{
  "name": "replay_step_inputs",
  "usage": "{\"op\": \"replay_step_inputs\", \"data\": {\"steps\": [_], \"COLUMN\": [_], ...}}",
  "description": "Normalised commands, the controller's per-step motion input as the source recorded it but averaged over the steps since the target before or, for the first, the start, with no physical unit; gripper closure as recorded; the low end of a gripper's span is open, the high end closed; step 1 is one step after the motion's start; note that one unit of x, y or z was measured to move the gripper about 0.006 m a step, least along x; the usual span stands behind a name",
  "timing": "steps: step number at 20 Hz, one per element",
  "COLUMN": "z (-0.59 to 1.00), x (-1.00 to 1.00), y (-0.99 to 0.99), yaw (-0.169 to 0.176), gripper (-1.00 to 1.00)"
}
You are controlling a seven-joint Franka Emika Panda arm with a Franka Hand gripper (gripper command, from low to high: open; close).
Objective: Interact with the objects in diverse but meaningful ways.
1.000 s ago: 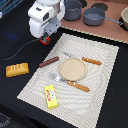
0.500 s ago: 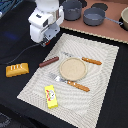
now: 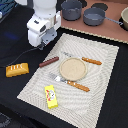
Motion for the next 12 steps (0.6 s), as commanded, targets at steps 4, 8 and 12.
{"op": "replay_step_inputs", "data": {"steps": [4, 8, 12], "z": [-0.20, -0.13, 0.01], "x": [-0.27, -0.17, -0.08], "y": [0.09, 0.06, 0.01], "yaw": [0.031, 0.028, 0.007], "gripper": [1.00, 1.00, 1.00]}}
